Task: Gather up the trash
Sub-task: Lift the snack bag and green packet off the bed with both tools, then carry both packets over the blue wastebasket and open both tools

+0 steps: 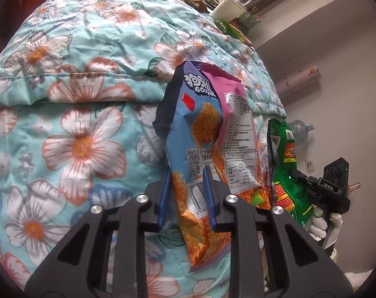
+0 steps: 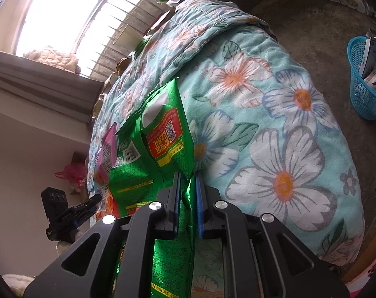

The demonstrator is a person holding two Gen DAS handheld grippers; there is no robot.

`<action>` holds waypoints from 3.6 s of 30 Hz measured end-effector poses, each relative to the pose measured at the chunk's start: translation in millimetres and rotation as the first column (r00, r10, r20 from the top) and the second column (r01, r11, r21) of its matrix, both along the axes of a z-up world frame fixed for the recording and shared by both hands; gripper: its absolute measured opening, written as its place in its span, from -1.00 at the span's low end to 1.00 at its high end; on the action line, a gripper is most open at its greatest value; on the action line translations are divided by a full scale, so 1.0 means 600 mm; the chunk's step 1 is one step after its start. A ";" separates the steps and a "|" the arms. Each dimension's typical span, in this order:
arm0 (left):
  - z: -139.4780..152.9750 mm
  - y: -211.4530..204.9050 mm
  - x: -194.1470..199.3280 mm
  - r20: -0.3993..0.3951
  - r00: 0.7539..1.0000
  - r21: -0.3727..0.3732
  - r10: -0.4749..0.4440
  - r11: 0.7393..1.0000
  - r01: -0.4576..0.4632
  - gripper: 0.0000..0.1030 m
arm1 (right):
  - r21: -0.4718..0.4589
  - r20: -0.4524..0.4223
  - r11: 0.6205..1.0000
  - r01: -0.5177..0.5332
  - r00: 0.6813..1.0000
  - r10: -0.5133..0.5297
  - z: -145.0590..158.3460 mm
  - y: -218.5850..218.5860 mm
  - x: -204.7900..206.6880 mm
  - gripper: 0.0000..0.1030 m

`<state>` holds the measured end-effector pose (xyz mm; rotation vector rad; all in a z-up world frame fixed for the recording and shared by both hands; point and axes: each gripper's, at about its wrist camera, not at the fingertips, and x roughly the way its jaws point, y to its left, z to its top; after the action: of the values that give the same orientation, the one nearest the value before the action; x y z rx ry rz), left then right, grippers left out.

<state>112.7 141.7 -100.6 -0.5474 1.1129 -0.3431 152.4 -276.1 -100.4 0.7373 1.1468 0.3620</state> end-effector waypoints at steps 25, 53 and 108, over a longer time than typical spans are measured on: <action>0.044 0.006 -0.018 0.104 0.995 -0.018 0.000 1.000 0.001 -0.99 | 0.026 0.121 0.999 0.019 0.992 -0.022 0.033 -0.010 -0.022 -0.83; 0.186 -0.106 -0.007 0.312 0.940 0.049 -0.138 0.990 0.129 -0.99 | 0.136 0.289 0.969 0.205 0.928 -0.237 0.097 -0.146 -0.121 -0.83; 0.008 -0.958 0.378 0.057 0.616 0.396 -0.786 0.584 0.708 -0.99 | -0.068 -0.170 0.279 0.958 0.264 -0.949 -0.424 -0.731 0.038 -0.10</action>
<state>339.6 -433.3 -96.0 0.3249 1.1010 -0.9225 175.0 -714.9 -354.9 1.4057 0.6335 -0.7766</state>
